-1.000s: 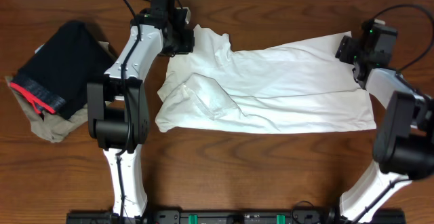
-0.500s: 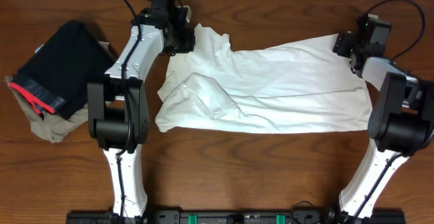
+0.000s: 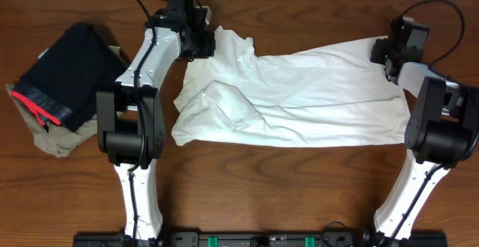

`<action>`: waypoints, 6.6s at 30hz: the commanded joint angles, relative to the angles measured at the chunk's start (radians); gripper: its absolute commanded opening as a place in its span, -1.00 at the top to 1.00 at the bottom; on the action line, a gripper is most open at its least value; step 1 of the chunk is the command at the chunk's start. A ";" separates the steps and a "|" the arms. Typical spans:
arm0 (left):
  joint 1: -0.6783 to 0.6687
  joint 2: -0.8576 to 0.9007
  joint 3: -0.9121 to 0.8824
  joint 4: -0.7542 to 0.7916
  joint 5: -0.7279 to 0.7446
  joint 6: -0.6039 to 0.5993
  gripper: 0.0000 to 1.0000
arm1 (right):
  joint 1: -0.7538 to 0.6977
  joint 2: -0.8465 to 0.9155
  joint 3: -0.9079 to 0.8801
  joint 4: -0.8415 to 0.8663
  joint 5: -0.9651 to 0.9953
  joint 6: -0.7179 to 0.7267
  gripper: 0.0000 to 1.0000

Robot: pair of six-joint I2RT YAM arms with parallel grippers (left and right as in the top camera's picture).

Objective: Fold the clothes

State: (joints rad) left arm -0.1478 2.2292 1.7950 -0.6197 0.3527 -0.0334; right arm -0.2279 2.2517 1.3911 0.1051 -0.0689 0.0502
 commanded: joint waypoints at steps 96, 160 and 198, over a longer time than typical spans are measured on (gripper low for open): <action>0.047 -0.174 -0.110 -0.677 -0.060 -0.053 0.82 | -0.108 -0.351 0.013 -0.946 0.238 0.143 0.98; 0.045 -0.180 -0.109 -0.255 -0.077 -0.058 -0.27 | -0.092 -0.351 -0.322 -0.673 0.101 0.144 0.59; 0.005 -0.032 -0.109 -0.245 -0.024 -0.046 0.88 | -0.092 -0.351 -0.322 -0.665 0.103 0.143 0.57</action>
State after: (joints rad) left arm -0.1459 2.1872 1.6768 -0.8631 0.3195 -0.0792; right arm -0.3241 1.8744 1.1030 -0.5594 0.0483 0.1864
